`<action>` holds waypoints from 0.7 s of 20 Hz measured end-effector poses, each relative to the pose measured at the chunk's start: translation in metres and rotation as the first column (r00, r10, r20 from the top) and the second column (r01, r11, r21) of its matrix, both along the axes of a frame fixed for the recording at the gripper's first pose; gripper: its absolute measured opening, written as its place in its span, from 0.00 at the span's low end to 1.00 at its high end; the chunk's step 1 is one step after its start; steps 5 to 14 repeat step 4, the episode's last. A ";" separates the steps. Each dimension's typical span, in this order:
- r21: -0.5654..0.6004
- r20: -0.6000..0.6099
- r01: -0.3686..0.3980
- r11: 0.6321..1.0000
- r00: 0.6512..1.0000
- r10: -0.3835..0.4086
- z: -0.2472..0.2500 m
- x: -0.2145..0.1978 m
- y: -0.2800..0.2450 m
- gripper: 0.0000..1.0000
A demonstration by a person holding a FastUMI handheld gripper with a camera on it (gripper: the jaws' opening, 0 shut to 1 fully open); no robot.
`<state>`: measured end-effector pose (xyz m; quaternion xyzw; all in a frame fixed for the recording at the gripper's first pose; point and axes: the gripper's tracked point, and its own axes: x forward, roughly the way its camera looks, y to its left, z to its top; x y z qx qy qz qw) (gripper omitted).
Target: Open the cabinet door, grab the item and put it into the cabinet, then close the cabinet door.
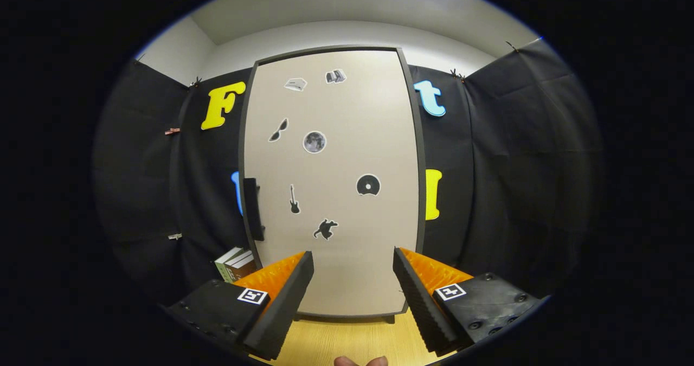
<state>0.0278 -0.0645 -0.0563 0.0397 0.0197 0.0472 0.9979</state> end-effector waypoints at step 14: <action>-0.044 0.023 0.008 0.999 1.000 -0.007 -0.004 0.013 -0.010 0.96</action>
